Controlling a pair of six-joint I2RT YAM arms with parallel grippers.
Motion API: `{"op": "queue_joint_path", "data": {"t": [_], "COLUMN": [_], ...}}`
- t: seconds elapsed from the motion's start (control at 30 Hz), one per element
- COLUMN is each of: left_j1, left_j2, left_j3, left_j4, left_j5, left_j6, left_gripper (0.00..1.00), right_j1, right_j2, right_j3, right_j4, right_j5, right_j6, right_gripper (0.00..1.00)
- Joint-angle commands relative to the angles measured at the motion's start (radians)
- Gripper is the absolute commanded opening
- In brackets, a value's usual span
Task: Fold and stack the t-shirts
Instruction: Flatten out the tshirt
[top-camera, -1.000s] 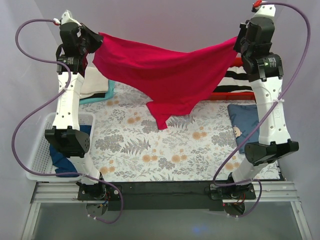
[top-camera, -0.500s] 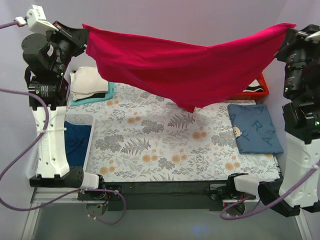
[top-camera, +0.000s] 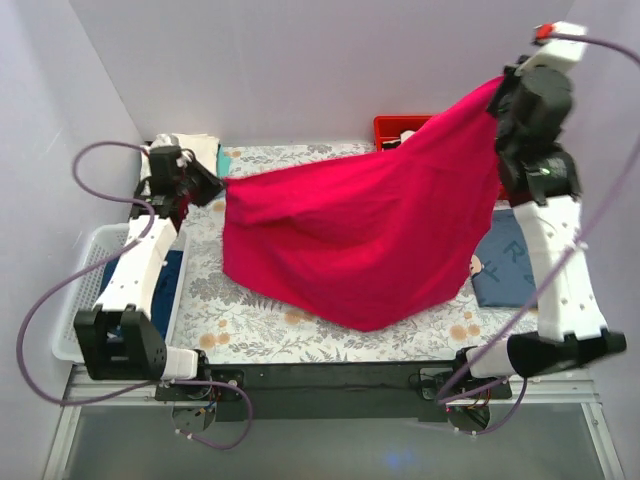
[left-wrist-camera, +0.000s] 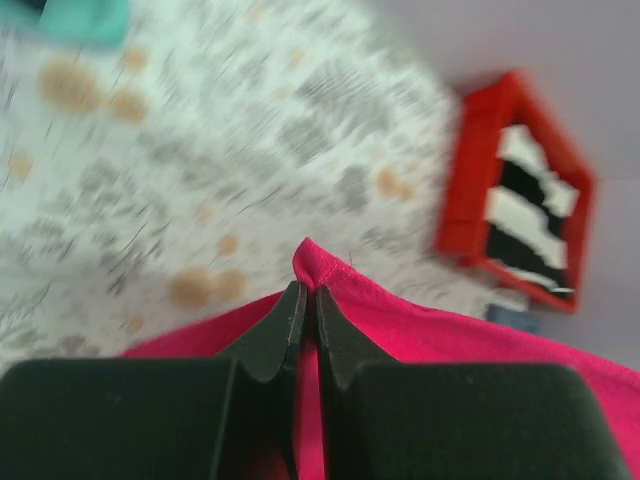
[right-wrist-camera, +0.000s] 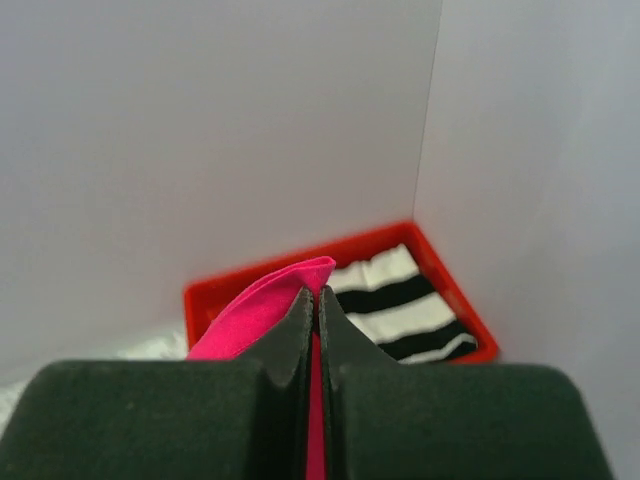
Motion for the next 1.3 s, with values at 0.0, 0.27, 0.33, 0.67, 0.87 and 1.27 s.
{"op": "queue_joint_path", "data": {"t": [0.0, 0.27, 0.33, 0.67, 0.87, 1.27], "left_j1": [0.003, 0.008, 0.008, 0.006, 0.008, -0.021], "left_j2": [0.064, 0.383, 0.485, 0.747, 0.631, 0.518], "left_j3": [-0.081, 0.0, 0.085, 0.363, 0.268, 0.036], "left_j4": [0.03, 0.132, 0.149, 0.113, 0.08, 0.068], "left_j5": [-0.011, 0.015, 0.047, 0.071, 0.037, 0.063], "left_j6": [-0.015, -0.007, 0.004, 0.03, 0.066, 0.083], "left_gripper": [0.0, 0.0, 0.0, 0.26, 0.34, 0.33], "right_j1": [-0.001, -0.003, -0.004, -0.004, -0.003, -0.003], "right_j2": [0.101, 0.327, 0.365, 0.459, 0.45, 0.427], "right_j3": [-0.115, -0.181, -0.146, -0.044, -0.046, -0.115], "right_j4": [0.083, 0.149, 0.152, 0.127, 0.11, 0.104], "right_j5": [0.046, 0.026, 0.026, -0.006, -0.009, -0.021], "right_j6": [0.027, 0.07, 0.043, 0.016, 0.018, 0.038], "right_gripper": [0.01, 0.01, 0.01, 0.01, 0.01, 0.01]}}
